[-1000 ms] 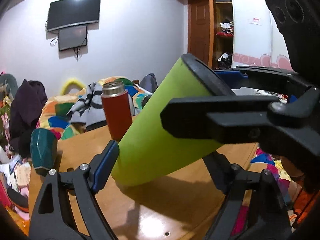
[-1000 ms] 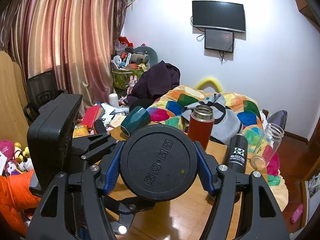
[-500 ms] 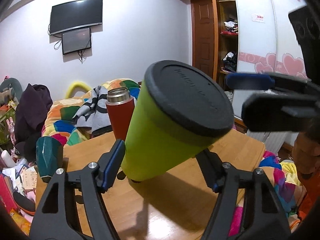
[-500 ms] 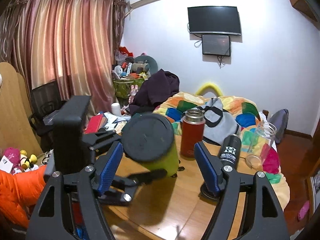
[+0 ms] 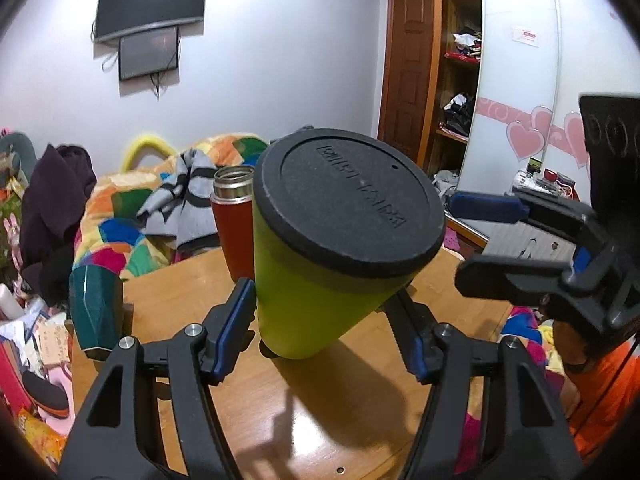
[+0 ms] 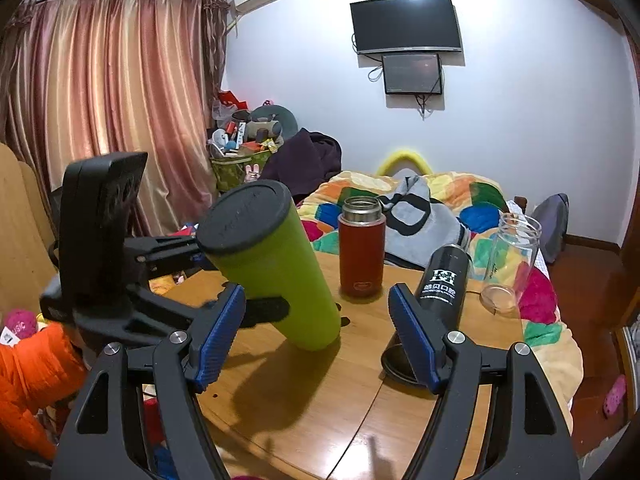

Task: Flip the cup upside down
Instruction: 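Raise the lid end with the right tool while the left tool steadies the glass end, then open both tools and pull them back from the upright bottle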

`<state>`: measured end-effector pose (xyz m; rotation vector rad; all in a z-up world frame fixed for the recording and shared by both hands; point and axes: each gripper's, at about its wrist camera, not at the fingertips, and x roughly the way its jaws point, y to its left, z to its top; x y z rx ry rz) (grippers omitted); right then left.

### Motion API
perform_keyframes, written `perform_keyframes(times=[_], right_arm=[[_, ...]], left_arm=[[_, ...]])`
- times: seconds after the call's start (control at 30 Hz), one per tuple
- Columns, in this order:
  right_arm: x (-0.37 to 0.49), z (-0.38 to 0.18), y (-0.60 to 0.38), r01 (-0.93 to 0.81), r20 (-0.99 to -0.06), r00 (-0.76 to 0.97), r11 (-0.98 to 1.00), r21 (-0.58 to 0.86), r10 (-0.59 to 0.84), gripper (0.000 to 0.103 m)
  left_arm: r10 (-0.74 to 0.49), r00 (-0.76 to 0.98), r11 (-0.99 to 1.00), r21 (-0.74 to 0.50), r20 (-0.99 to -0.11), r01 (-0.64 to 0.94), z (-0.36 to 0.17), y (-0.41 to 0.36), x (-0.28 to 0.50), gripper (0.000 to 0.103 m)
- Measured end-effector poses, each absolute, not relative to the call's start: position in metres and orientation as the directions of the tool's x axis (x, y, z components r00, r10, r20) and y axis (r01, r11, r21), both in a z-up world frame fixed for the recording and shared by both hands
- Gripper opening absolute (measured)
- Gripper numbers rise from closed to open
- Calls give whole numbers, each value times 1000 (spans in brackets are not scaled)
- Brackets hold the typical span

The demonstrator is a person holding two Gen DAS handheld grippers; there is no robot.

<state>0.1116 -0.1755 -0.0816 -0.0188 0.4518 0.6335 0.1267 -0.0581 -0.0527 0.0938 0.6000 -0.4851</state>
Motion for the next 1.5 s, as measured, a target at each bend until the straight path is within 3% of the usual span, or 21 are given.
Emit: perform_keyframes(times=[0.57,0.9,1.27,1.37,1.47,1.5], right_arm=[[115,-88,-187,-527,-427,733,839,137,530,71],[118,-90,-191,-517,-430,732,842,156,529,71],[107,-76,-193,-504,-389,763,852,141,516,71],[102,-70,-194,-487,-368,783,862,137,501,72],[95,-64,-194,-465,-344,807,876,129,480,87],[92,-62,-194,-457,-334,817,881,123,470,87]], left_arm=[[-467,619,874,-223,-631,432,-48,-44,182,64],[-456,638,879,-202,-620,432,-45,-44,176,62],[-365,774,924,-102,-517,368,-19,-28,119,63],[-288,831,952,-50,-476,302,-13,-29,101,77],[-242,868,966,-20,-433,259,-9,-31,84,89],[-234,876,968,-20,-421,249,-9,-32,79,94]])
